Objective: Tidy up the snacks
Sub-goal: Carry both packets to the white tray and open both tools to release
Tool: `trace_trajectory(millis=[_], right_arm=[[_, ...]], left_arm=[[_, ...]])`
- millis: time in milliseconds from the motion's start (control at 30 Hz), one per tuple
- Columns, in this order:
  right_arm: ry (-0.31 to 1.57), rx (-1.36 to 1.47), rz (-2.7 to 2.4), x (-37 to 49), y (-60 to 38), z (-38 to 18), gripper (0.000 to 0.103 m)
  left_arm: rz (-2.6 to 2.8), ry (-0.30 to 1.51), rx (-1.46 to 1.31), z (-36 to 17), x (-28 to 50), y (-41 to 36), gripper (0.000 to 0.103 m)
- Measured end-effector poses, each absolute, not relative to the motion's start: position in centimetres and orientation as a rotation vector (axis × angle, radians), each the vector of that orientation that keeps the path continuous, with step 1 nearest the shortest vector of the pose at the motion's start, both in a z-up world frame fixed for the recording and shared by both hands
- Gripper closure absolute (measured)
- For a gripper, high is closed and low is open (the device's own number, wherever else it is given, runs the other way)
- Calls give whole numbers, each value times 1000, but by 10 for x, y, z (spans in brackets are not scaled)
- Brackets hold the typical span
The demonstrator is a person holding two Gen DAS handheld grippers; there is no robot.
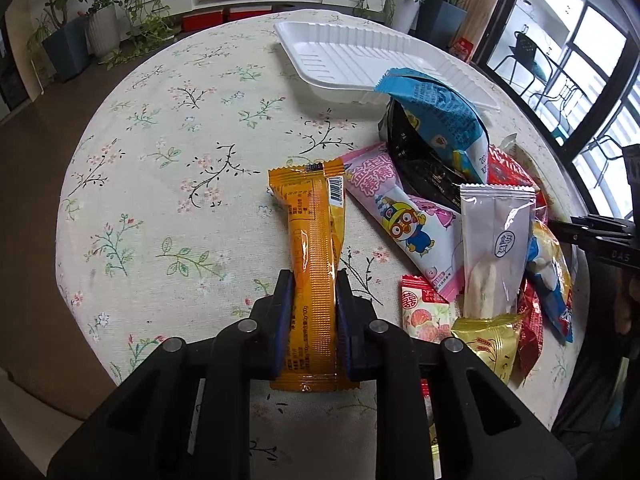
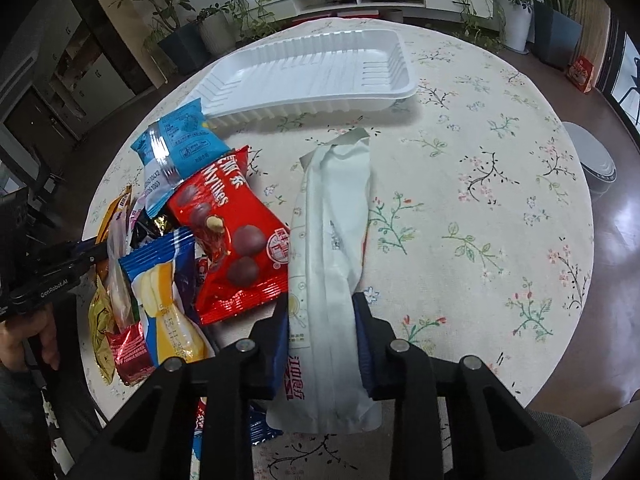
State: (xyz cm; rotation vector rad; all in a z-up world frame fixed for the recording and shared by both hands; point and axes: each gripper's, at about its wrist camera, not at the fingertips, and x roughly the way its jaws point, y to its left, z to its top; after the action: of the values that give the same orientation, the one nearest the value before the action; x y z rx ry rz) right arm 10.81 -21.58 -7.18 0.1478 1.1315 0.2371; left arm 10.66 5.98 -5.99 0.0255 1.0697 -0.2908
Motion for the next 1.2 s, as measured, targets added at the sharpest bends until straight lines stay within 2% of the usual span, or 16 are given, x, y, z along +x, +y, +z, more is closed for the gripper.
trace_trajectory(millis=[333,633,933,1200], right_arm=[[1013,240,187,95,-245,-44,73],[996,302,137,111,-273,-42,73],[906,322,85,164,-308,-9,73],[868,255,147,234,-280,12,73]], left_arm=[[-298,1045,14,-49,91,66,89],[-284,987,-53,-18,100,92,89],[-307,850,-51,47,177,96,89],[-364,839,-16,55,264,60,89]])
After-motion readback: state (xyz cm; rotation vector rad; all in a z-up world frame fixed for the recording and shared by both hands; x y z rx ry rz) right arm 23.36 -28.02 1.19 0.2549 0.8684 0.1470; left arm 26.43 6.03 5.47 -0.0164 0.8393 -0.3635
